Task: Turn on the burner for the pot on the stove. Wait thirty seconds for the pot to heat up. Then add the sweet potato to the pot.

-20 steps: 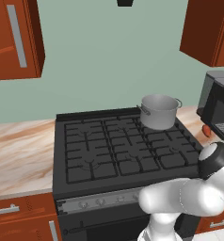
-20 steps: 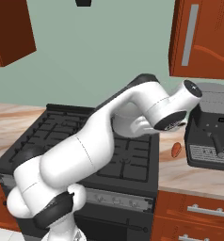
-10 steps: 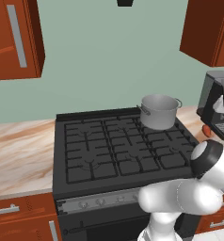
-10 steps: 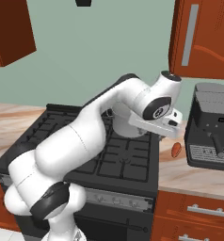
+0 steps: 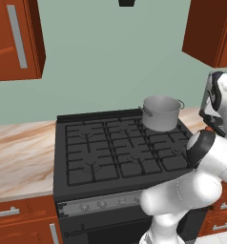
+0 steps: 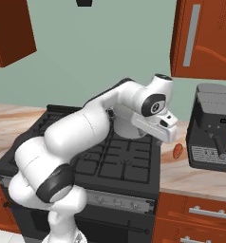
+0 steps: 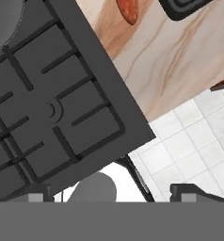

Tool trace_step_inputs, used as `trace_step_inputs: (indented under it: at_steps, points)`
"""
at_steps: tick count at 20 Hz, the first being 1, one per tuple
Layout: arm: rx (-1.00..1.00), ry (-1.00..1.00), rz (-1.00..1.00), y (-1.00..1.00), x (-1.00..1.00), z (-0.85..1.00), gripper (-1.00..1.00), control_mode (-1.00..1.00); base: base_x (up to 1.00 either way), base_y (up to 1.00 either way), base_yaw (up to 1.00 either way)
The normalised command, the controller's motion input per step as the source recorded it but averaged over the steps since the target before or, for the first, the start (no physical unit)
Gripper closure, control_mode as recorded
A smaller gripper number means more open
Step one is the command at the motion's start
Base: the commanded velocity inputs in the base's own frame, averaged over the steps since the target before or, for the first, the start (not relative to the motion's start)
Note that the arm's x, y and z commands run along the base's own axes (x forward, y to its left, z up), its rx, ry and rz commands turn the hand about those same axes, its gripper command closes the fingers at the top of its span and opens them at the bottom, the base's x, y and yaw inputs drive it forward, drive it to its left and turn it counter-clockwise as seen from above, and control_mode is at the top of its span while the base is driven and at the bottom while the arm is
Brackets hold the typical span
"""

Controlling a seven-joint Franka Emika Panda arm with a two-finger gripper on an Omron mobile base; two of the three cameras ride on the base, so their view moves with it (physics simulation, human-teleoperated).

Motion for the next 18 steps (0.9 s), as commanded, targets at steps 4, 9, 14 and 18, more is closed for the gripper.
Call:
trace_step_inputs:
  at_steps: [4, 9, 14, 18]
  points:
    - [0.0, 0.12, -0.32, -0.09, 0.42, -0.28, -1.0, -1.0, 0.0, 0.0, 0.0]
    - [0.0, 0.13, -0.31, -0.38, 0.37, -0.31, -1.0, -1.0, 0.0, 0.0, 0.0]
    - [0.0, 0.11, -0.26, -0.53, 0.27, -0.35, -1.0, -1.0, 0.0, 0.0, 0.0]
    - [0.0, 0.09, -0.22, -0.39, 0.37, -0.2, -1.0, -1.0, 0.0, 0.0, 0.0]
